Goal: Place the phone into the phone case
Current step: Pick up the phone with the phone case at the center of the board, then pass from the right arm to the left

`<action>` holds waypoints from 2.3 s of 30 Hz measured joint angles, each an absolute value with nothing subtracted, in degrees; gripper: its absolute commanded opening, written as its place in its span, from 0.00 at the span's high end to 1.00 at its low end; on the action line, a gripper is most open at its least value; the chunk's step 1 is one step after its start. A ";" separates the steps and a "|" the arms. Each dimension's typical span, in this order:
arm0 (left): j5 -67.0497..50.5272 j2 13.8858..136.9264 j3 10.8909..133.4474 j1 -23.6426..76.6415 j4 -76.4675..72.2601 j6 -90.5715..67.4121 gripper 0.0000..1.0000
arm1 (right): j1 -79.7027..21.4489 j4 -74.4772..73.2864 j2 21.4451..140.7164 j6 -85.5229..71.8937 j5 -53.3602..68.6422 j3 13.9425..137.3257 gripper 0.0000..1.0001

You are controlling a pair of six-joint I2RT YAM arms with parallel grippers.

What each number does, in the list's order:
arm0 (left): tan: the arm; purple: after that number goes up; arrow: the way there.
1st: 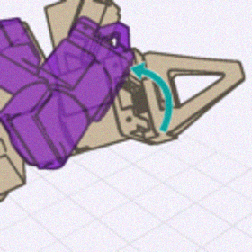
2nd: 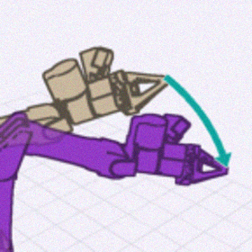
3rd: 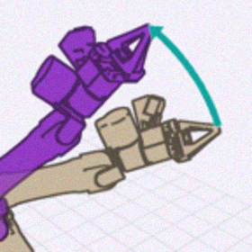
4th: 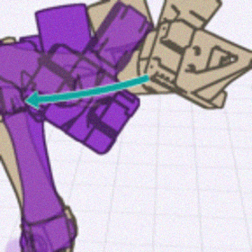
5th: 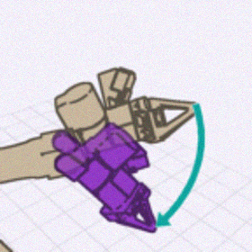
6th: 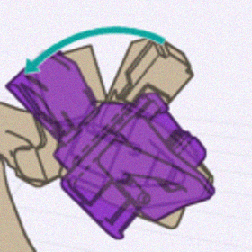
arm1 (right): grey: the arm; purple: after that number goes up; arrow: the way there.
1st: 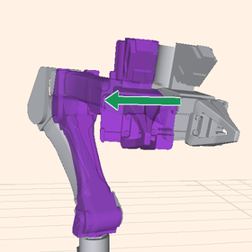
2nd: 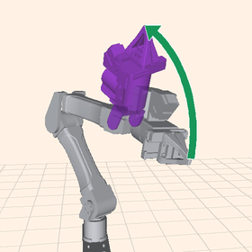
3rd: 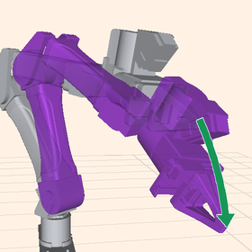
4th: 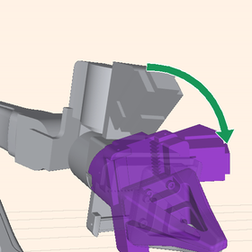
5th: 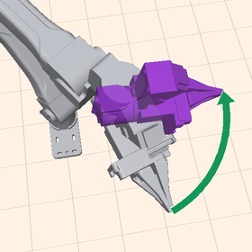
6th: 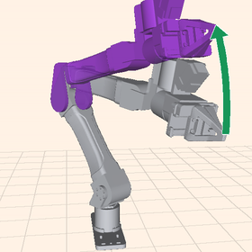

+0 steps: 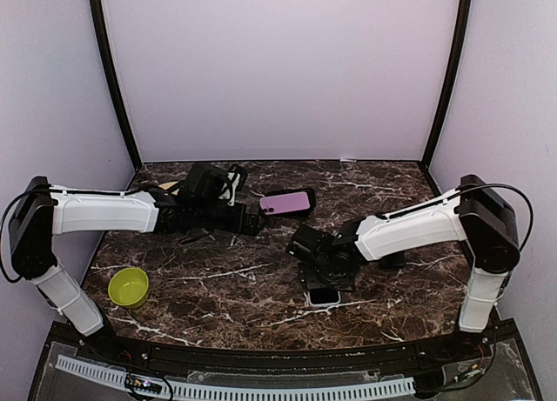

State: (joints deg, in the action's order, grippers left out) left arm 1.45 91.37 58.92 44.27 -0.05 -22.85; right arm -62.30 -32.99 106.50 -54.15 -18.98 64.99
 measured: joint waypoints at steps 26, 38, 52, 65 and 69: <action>-12.21 84.97 55.37 44.56 -10.57 -20.36 0.06 | -68.99 -17.30 88.44 -40.25 -31.07 59.46 0.69; -25.15 78.85 46.65 45.95 -31.35 -24.84 0.06 | -74.46 9.80 83.64 -23.64 -46.57 55.11 0.70; -23.44 78.52 46.24 47.59 -33.32 -23.62 0.69 | -78.87 17.96 89.01 -21.21 -48.12 56.80 0.70; -23.33 77.87 46.24 48.40 -33.36 -24.21 1.00 | -78.87 17.89 89.06 -20.12 -48.86 56.90 0.70; -23.31 77.87 46.24 48.40 -33.34 -23.51 1.00 | -78.87 17.56 88.95 -20.12 -48.84 56.90 0.70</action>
